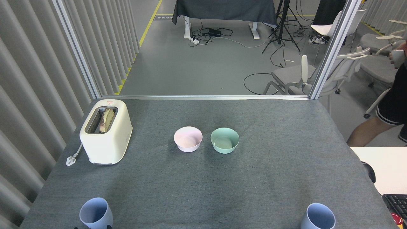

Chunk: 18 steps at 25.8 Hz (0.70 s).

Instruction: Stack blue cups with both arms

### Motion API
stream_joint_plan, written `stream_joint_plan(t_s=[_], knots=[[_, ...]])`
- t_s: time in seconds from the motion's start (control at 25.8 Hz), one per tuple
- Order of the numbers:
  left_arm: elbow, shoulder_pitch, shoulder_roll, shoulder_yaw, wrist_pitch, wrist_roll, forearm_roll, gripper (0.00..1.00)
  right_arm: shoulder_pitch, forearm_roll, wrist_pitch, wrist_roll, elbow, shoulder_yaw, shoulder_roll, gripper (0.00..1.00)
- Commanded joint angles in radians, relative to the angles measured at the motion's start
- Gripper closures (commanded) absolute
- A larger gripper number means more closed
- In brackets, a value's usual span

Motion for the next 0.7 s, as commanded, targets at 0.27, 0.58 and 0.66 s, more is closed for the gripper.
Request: stream_joint_plan(t_s=[0.27, 0.58, 0.66], knots=[[0.070, -0.088, 0.000, -0.016, -0.004, 0.000, 0.000, 0.00, 0.000, 0.001, 0.002, -0.001, 0.008, 0.011, 0.000, 0.00], [0.099, -0.139, 0.002, -0.016, -0.008, -0.002, 0.000, 0.00, 0.000, 0.001, 0.002, -0.001, 0.015, 0.012, 0.000, 0.00], [0.119, -0.153, 0.002, -0.016, -0.008, -0.002, 0.000, 0.05, 0.000, 0.001, 0.003, -0.001, 0.017, 0.012, 0.000, 0.00]])
